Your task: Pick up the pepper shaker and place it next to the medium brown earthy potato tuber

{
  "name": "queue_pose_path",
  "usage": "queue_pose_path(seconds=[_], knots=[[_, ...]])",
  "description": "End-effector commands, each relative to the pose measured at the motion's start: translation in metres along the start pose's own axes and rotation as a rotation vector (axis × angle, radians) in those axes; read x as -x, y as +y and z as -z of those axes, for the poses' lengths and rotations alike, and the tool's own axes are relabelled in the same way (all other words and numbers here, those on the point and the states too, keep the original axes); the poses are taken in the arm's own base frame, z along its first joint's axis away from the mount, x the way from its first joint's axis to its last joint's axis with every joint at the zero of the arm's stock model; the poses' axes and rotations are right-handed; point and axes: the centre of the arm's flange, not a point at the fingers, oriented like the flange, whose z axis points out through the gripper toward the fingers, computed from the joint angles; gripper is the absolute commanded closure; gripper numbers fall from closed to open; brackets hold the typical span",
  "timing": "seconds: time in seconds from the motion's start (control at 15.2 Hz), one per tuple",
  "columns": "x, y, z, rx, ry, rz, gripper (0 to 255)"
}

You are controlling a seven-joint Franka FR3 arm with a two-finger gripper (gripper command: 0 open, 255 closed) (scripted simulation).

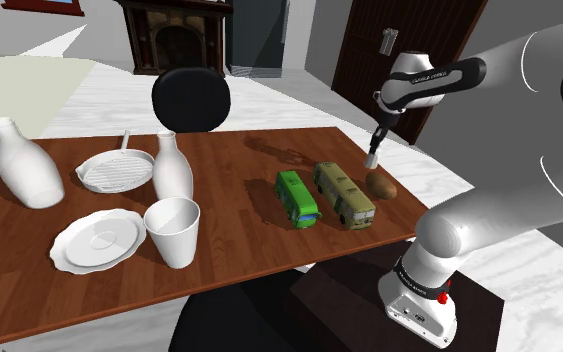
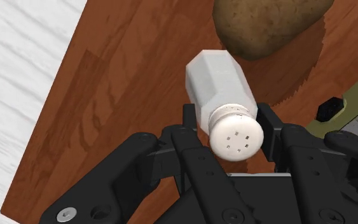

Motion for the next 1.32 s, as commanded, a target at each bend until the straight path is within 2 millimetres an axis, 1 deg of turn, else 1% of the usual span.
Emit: queue_pose_path(seconds=[0.0, 0.73, 1.25], knots=[[0.001, 0.0, -0.01, 0.001, 0.001, 0.0, 255], [0.002, -0.006, -0.069, 0.001, 0.001, 0.0, 255], [0.002, -0.006, -0.069, 0.001, 0.001, 0.0, 255]])
